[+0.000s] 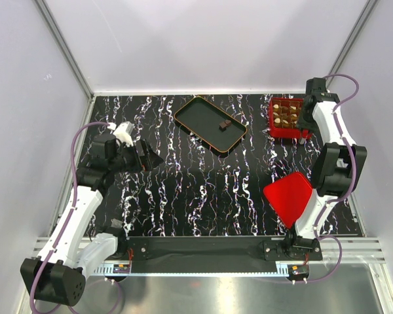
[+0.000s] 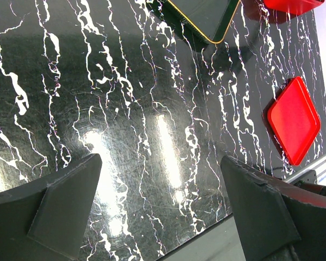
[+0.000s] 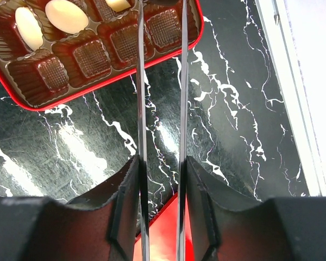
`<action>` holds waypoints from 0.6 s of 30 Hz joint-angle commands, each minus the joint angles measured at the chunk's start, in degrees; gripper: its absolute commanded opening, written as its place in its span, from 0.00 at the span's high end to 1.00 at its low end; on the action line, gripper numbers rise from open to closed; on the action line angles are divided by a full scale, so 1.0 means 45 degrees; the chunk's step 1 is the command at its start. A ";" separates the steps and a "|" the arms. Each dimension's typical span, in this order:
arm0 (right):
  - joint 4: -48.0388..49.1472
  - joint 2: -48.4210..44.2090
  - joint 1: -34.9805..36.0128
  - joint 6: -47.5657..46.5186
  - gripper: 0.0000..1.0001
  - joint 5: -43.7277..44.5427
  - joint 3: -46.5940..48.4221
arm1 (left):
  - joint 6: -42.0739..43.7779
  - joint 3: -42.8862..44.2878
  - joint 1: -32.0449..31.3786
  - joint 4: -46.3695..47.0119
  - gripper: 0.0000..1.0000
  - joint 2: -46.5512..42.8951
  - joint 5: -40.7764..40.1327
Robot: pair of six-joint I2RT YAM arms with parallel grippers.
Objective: Pack the chocolate
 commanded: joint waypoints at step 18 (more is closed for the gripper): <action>0.0246 -0.0386 0.0022 0.0189 0.50 -0.0621 0.1236 | 0.0230 0.0063 0.0031 0.0436 0.01 -0.0053 -0.0127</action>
